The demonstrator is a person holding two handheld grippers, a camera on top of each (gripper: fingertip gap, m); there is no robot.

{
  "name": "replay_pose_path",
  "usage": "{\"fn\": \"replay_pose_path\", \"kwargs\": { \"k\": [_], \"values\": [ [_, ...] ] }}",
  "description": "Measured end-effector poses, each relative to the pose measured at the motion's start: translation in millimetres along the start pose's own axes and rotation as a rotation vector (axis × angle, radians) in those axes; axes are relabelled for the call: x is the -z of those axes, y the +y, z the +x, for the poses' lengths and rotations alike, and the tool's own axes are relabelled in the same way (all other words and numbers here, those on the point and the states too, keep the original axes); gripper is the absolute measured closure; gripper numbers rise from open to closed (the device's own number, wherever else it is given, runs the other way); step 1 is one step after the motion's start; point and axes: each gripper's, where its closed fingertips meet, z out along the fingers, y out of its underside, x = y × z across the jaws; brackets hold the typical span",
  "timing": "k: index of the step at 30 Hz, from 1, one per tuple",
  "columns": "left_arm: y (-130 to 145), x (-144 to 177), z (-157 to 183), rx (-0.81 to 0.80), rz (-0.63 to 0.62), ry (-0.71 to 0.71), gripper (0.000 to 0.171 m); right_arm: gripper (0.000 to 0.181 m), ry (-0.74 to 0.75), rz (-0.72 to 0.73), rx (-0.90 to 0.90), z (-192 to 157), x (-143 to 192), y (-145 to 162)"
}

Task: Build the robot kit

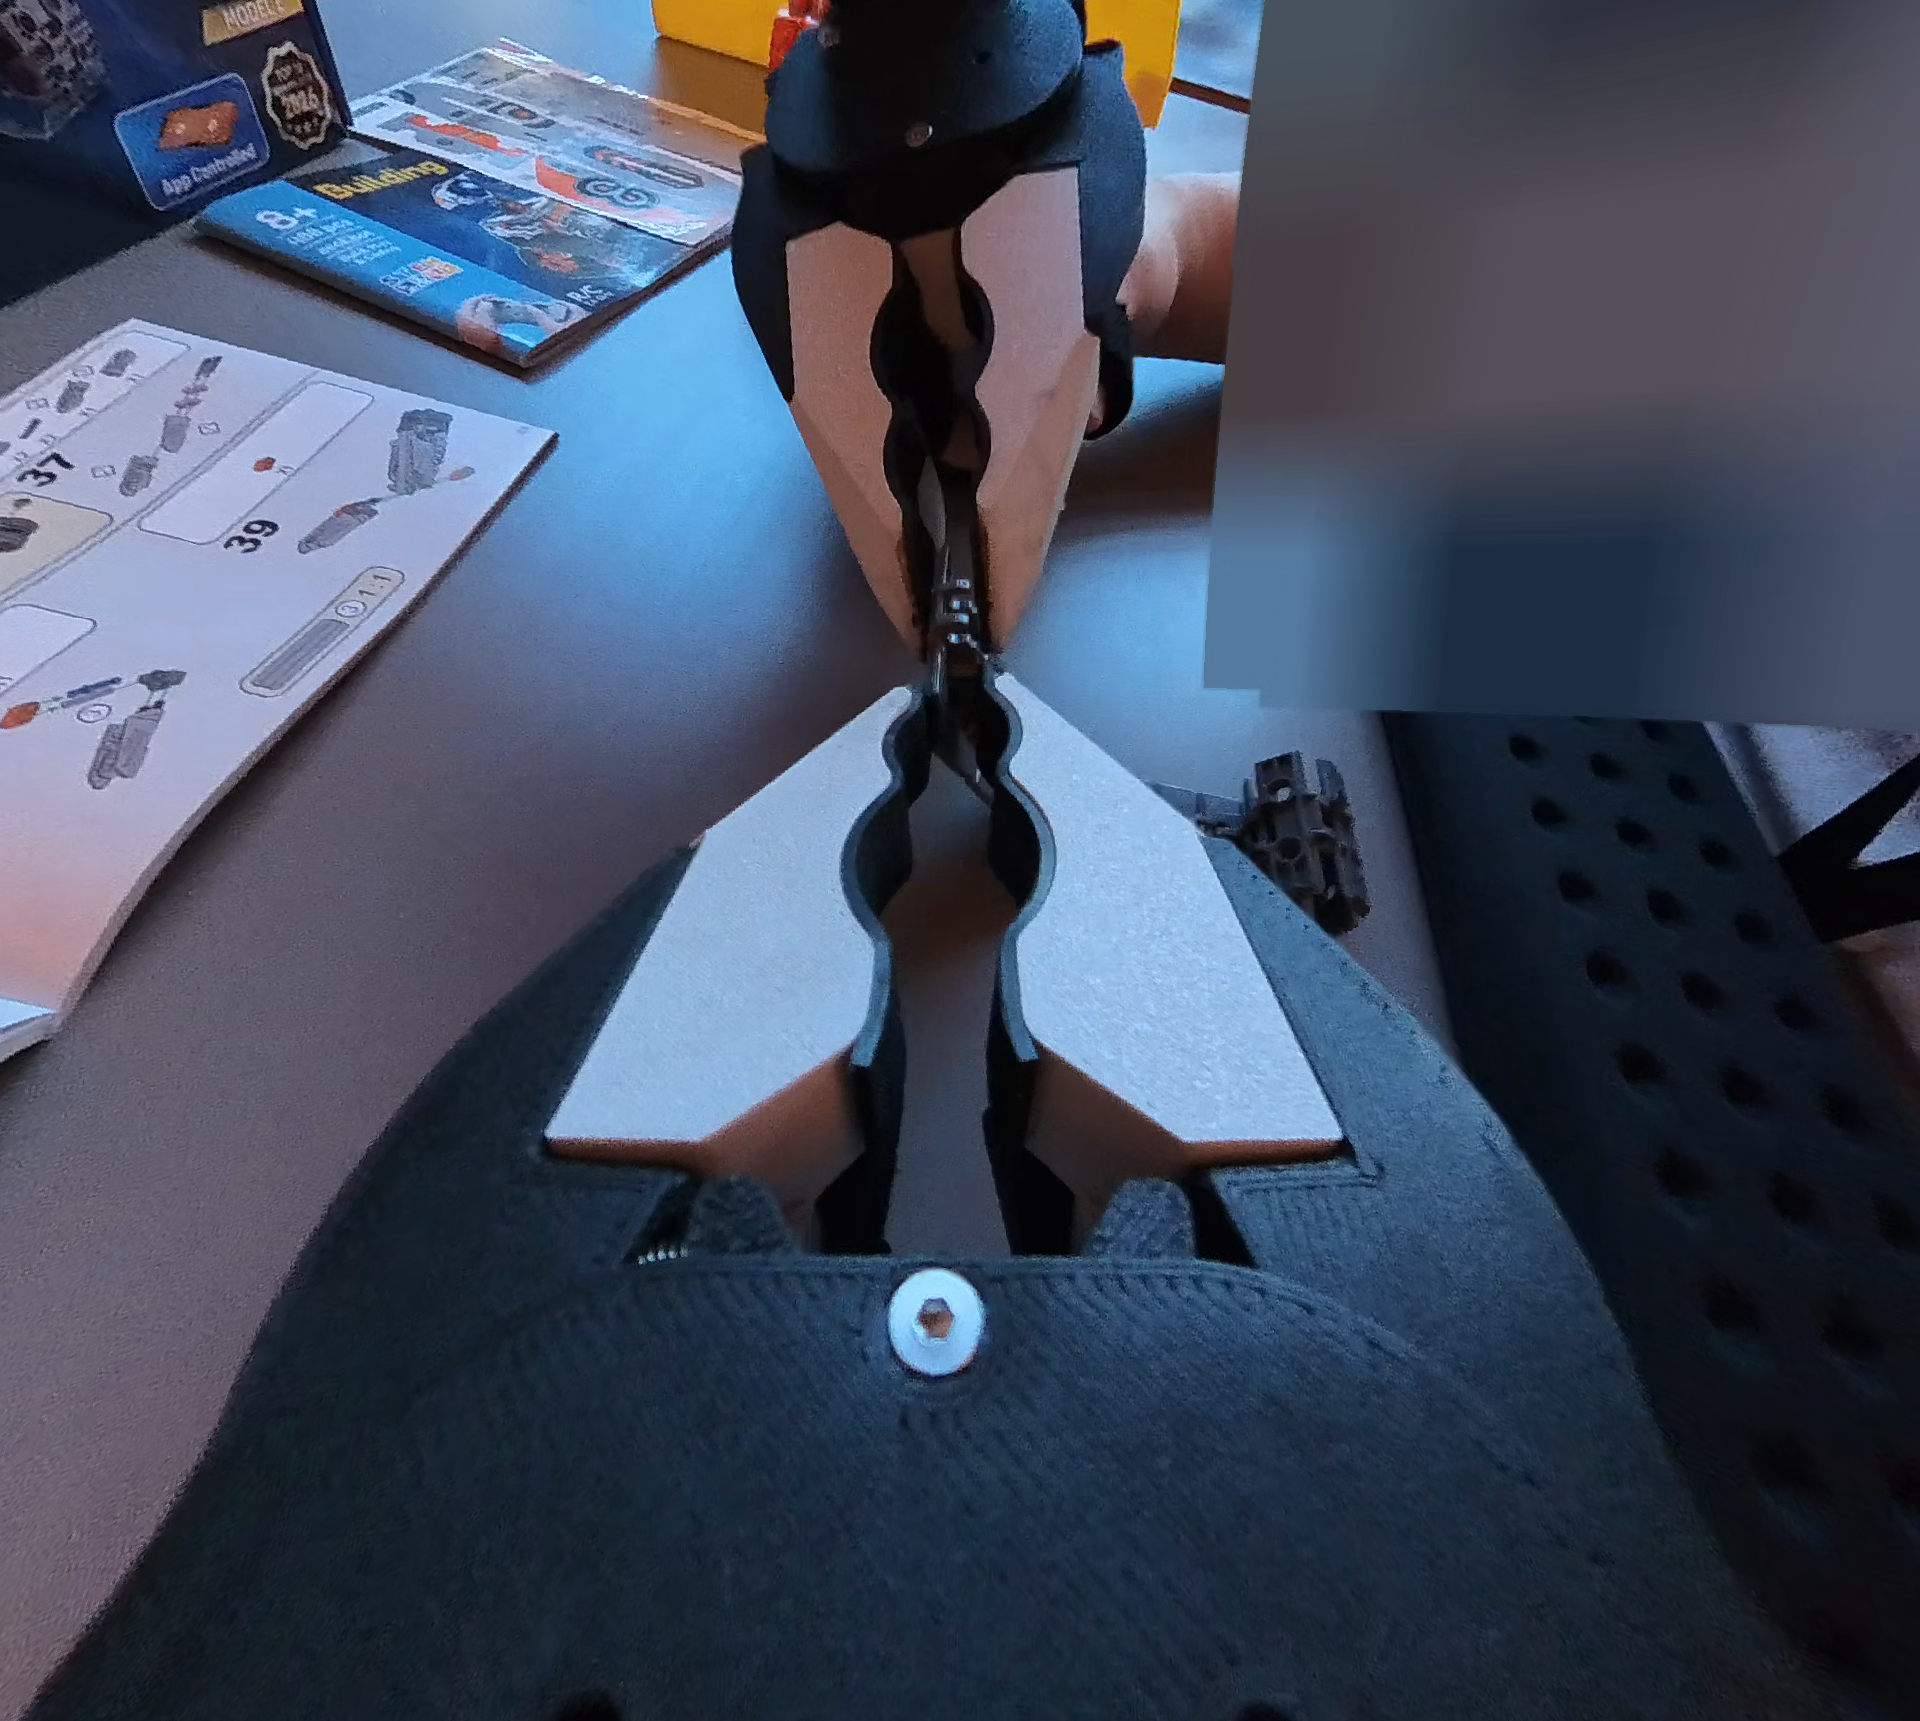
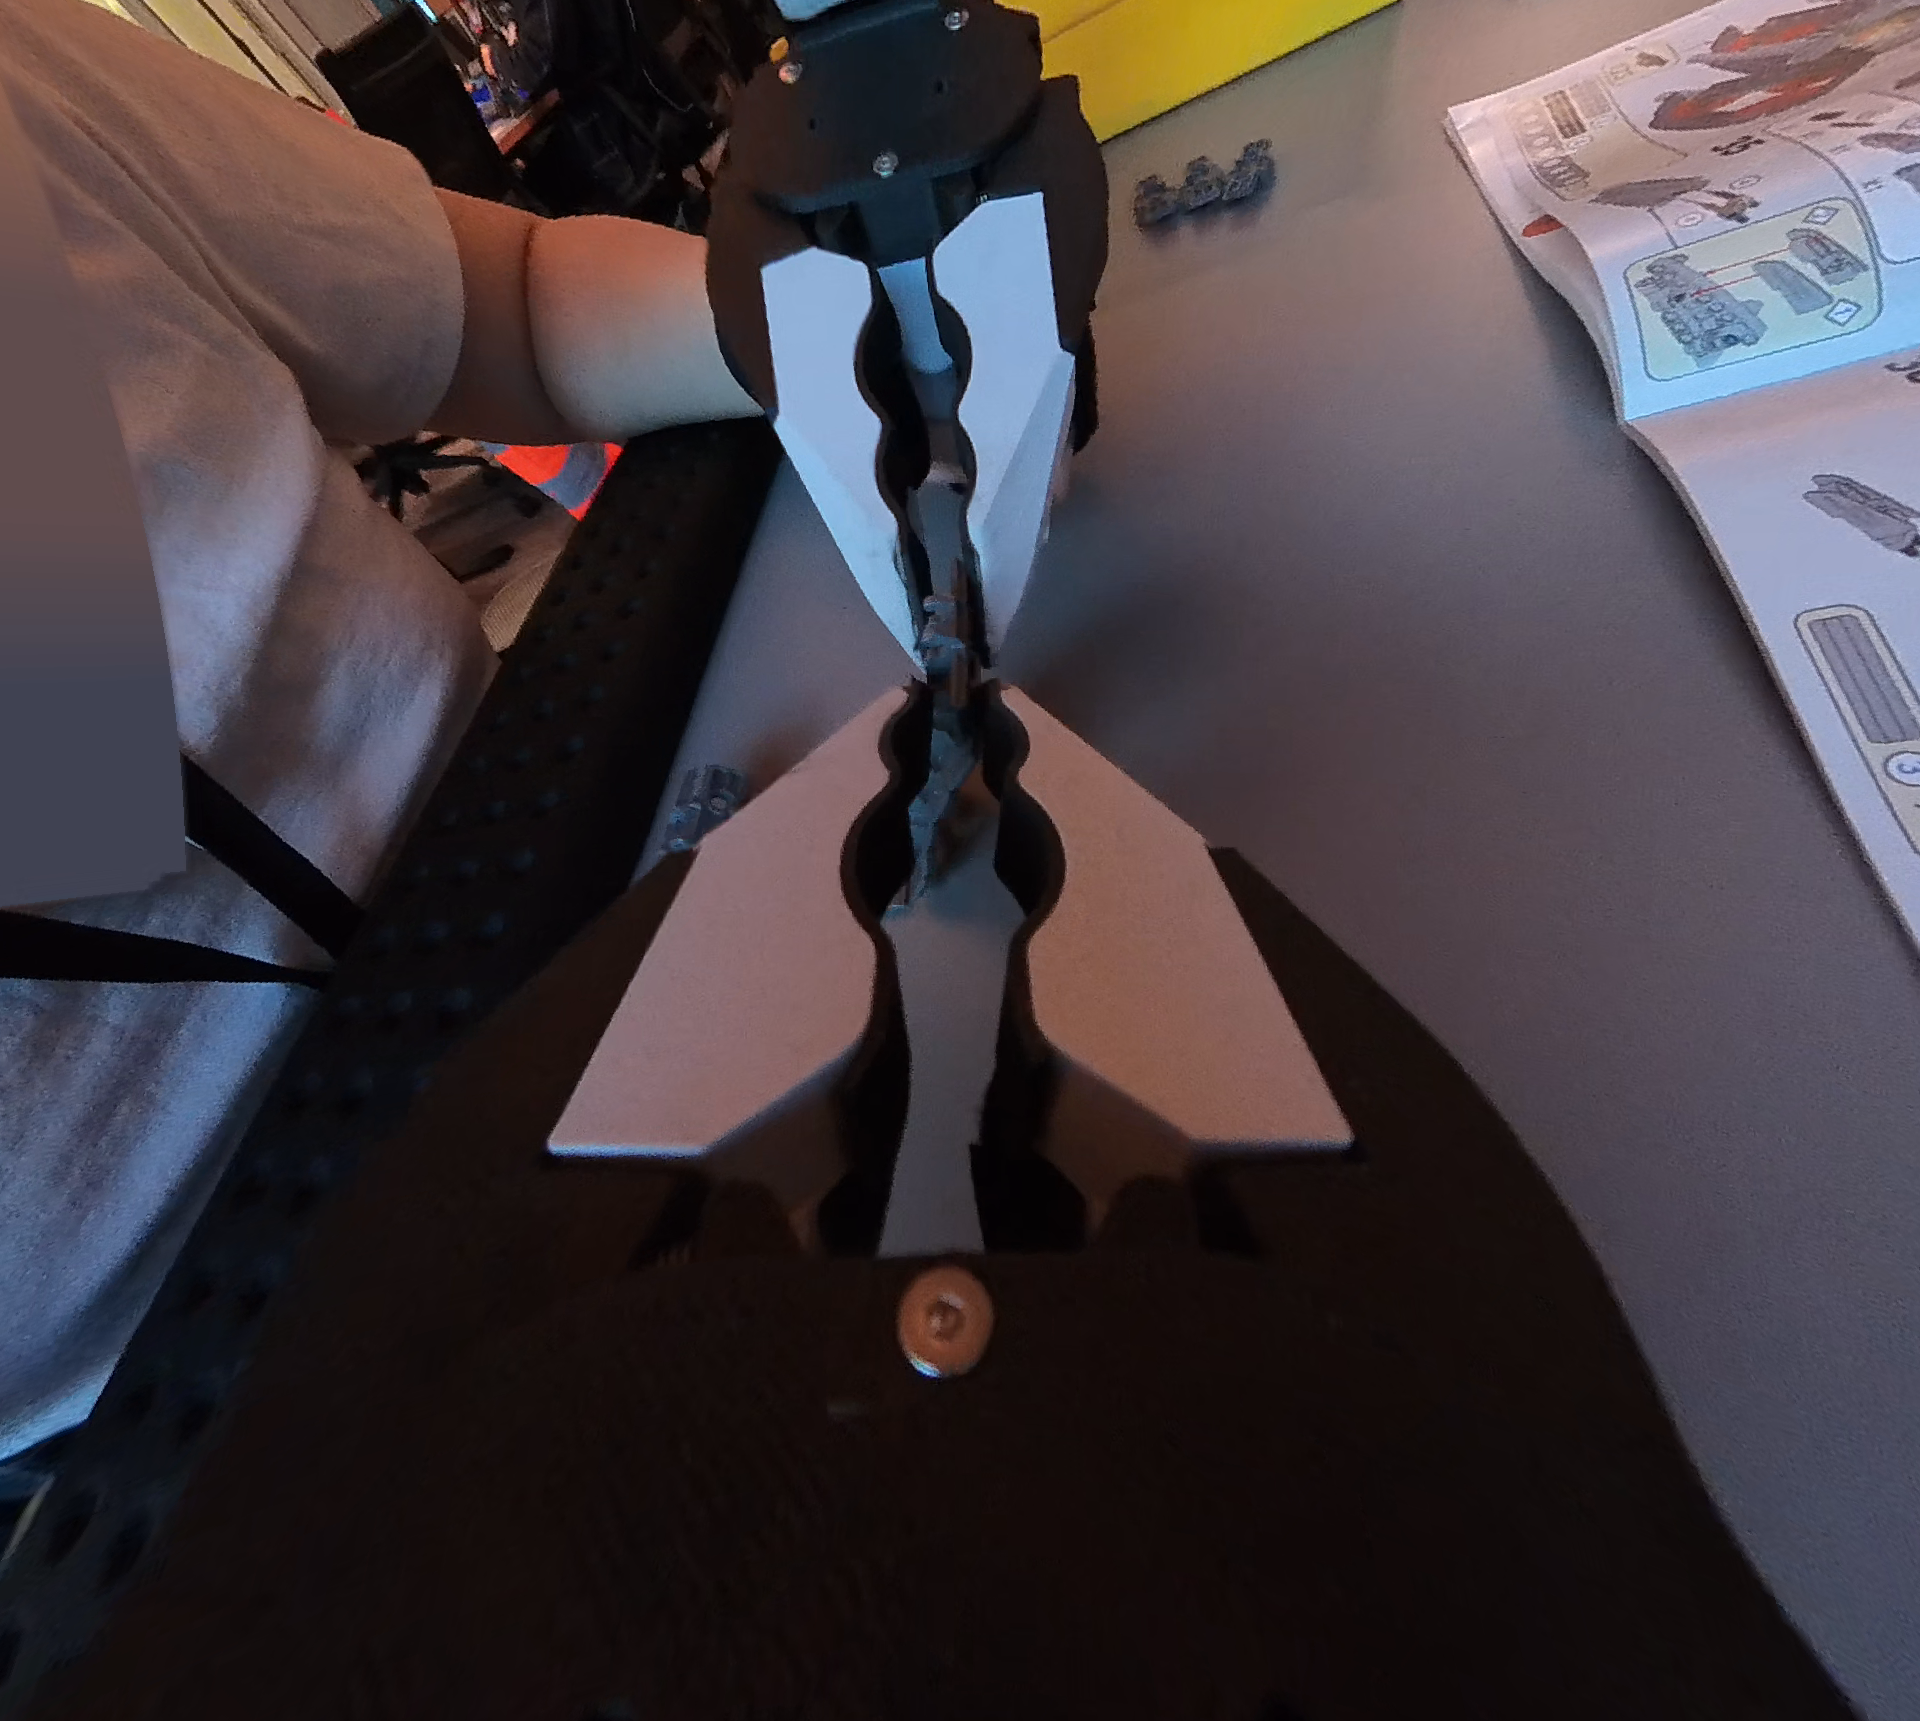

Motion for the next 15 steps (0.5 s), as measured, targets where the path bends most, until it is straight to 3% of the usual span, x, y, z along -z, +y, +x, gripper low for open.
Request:
{"fn": "replay_pose_path", "kwargs": {
  "k": [5, 15],
  "values": [
    [-1.4, 0.4, 0.3, -0.058, 0.01, -0.025, 0.165, 0.175, 0.055, -0.025, 0.09, -0.3, 0.5, -1.0],
    [1.0, 0.8, 0.7, -0.162, -0.002, -0.058, 0.166, 0.175, 0.051, -0.021, 0.096, -0.1, -2.0, 0.9]
  ]
}}
